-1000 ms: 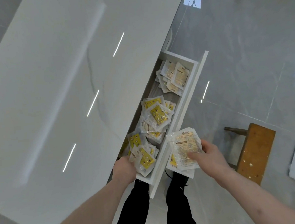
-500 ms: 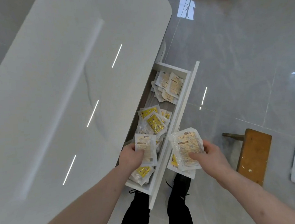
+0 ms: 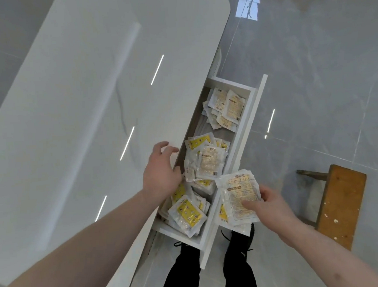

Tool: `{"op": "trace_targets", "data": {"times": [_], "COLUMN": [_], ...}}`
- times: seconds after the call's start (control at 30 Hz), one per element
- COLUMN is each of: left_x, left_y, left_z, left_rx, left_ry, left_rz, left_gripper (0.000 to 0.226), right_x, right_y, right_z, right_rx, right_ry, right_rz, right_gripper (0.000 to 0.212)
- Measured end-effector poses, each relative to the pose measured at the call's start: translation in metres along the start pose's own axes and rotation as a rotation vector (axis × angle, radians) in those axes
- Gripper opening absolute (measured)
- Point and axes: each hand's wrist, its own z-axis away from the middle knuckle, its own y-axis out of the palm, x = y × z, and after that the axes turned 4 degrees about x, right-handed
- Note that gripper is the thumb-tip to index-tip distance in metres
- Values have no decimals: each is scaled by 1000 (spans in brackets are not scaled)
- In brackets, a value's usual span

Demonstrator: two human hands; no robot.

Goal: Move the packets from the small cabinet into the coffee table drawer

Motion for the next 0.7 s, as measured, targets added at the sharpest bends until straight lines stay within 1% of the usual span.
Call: {"op": "trace_targets", "data": {"times": [0.03,0.07,0.17,0.23,0.27,0.37,0.5,0.7], "left_x": [12,26,68,90,98,108,106,101], "left_y": [-8,-15,-25,-23,-20,-10,-8,-9], "left_z": [2,2,5,9,12,17,16,16], "left_rx": [-22,0,219,336,369,382,376,405], "left_ry": [8,-7,-116,-141,-141,-143,-148,-153], "left_rz": [-52,-117,-314,-389,-407,-399,-364,-376], "left_gripper": [61,72,108,121,125,130,129,124], "right_x": [0,0,2,6,9,9,-2,-22], "right_y": [9,19,51,71,81,106,130,141], "right_z": [-3,-6,-21,-31,-35,-50,-63,-68], "right_rx": [9,12,13,15,16,34,73,21], "right_ry": [9,14,6,-3,-4,32,111,148], "right_rz": [-8,-10,-18,-50,-52,-1,34,209], "right_gripper": [38,38,38,39,38,38,40,24]}}
